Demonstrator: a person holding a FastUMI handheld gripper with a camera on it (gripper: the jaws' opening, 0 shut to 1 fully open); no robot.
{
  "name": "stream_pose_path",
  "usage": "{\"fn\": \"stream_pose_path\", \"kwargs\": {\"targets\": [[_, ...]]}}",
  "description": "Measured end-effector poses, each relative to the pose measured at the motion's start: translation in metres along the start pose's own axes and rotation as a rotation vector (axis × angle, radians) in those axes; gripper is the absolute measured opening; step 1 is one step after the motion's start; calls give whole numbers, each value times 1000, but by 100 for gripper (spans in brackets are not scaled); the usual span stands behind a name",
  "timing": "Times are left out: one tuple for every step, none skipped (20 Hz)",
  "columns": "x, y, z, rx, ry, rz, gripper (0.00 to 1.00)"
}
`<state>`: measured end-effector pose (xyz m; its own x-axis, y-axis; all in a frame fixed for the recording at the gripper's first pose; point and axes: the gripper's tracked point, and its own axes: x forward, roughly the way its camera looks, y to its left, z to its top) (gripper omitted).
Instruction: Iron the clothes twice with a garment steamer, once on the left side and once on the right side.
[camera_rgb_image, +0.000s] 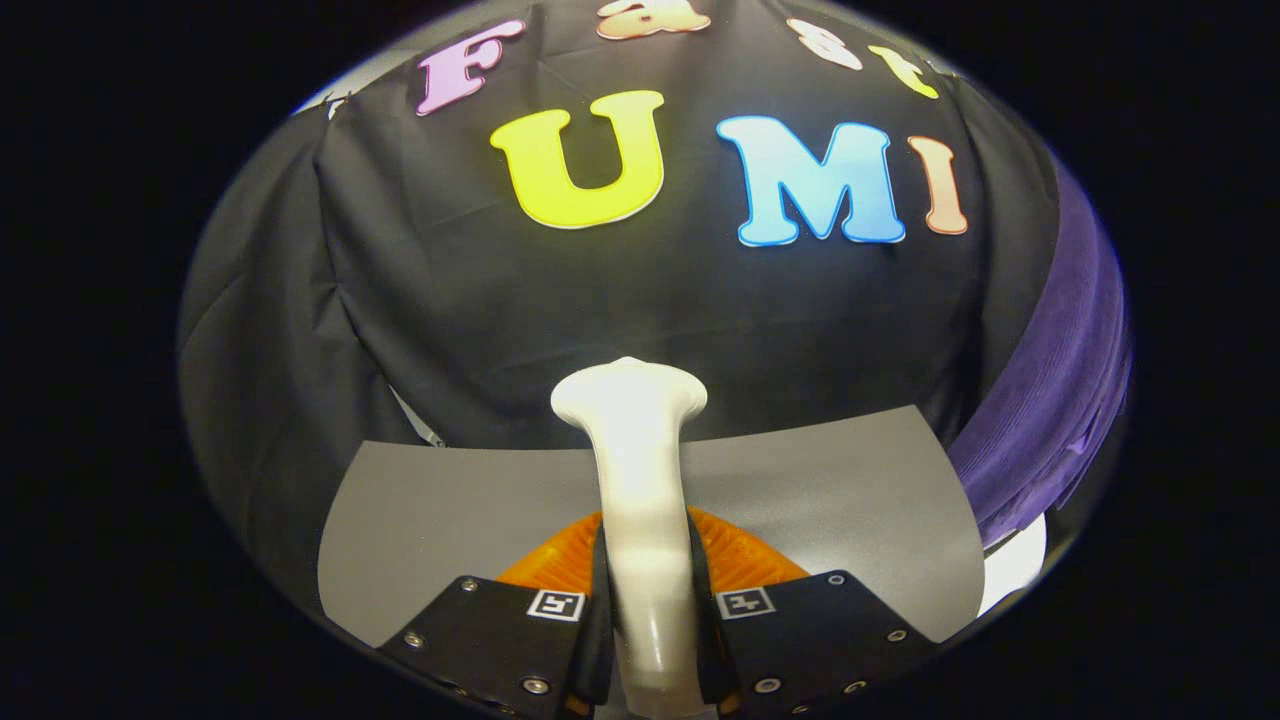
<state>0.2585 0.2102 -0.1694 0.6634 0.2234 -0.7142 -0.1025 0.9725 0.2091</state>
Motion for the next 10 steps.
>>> {"fn": "stream_pose_path", "kwargs": {"targets": [[-10,1,2,5,-24,17,33],[-20,-1,1,13,-39,29,33],[-30,-4,-1,25,-55,33,33],[-39,-9,-3,38,-75,36,33],[-49,-13,-2,48,-100,42,33],[-60,-17,-4,57,-126,51,33],[-70,-21,-5,54,-149,56,33],[-83,-27,-7,40,-170,51,33],[-93,-35,-8,11,-189,38,33],[-104,-43,-9,-19,-205,22,33]]}}
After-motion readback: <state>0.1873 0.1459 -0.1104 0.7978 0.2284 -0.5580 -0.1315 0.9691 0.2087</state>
